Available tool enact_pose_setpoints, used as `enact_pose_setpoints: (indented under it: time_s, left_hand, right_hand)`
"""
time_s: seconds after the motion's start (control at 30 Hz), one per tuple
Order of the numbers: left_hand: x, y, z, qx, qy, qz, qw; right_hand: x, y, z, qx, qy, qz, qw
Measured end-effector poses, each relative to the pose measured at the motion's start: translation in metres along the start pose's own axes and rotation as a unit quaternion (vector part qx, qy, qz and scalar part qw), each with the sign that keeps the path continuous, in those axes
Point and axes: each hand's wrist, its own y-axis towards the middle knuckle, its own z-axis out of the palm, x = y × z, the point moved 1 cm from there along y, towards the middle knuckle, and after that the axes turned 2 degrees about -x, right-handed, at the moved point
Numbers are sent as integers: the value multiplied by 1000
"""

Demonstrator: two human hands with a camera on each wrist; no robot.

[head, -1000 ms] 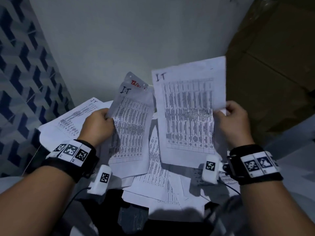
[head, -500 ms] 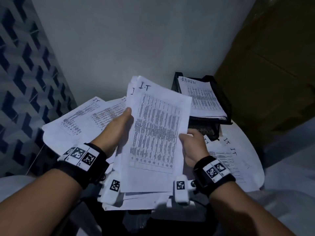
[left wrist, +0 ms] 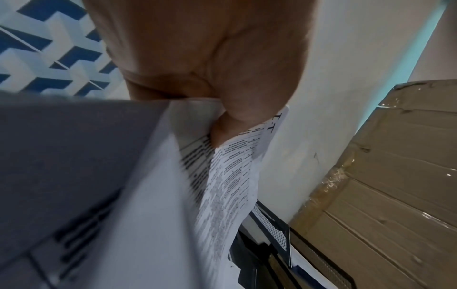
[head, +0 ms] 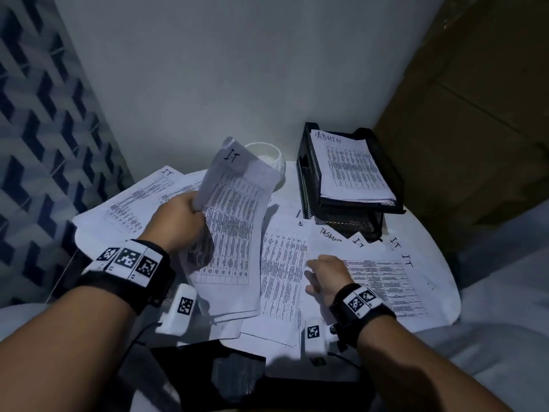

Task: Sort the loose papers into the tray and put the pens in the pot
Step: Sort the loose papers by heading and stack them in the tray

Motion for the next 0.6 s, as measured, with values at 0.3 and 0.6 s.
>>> enact_pose_setpoints:
  time_s: [0.3,0.6]
  left_hand:
    - [13,-3,-13,-10,-2,-8,1000]
    - [13,-3,-12,-14,10,-1,1000]
  right_hand:
    - [-41,21,29,-17,-169,-55,984]
    - [-37,24,26,-57,-157,-61,984]
